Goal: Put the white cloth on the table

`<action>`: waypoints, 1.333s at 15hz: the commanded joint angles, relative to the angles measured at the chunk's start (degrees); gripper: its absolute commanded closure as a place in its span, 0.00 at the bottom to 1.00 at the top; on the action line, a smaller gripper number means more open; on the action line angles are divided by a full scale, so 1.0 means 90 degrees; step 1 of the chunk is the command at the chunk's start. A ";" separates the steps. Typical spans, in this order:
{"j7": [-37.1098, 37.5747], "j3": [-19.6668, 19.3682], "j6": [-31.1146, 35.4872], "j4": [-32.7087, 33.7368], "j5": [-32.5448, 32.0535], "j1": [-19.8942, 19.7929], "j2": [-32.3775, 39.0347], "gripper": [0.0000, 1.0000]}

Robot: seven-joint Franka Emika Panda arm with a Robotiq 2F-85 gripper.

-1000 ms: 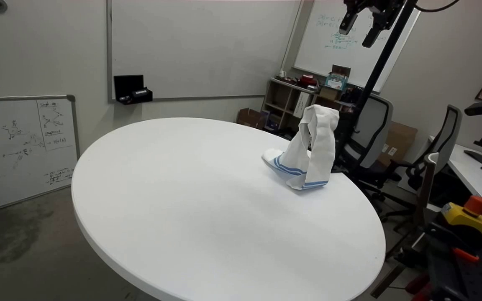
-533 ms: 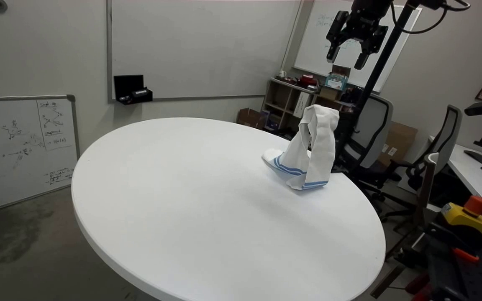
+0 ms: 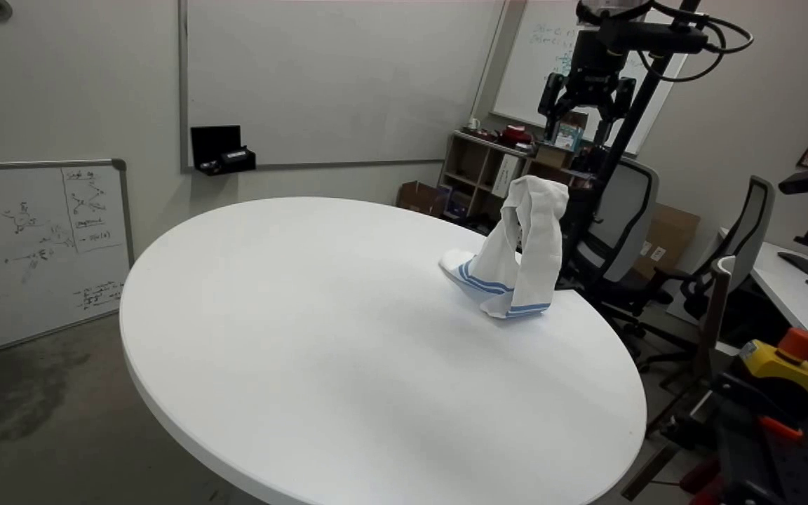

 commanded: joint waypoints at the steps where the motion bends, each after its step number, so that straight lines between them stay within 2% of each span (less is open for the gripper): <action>1: 0.0320 -0.0183 -0.0312 0.0340 -0.0255 0.0182 0.0362 0.00; 5: 0.0386 -0.0267 -0.0310 0.0350 -0.0331 0.0232 0.0623 0.00; 13: 0.0276 -0.0376 0.0588 0.0291 -0.0229 0.0294 0.0968 0.00; 20: 0.0258 -0.0418 0.0846 0.0339 -0.0241 0.0413 0.1064 0.00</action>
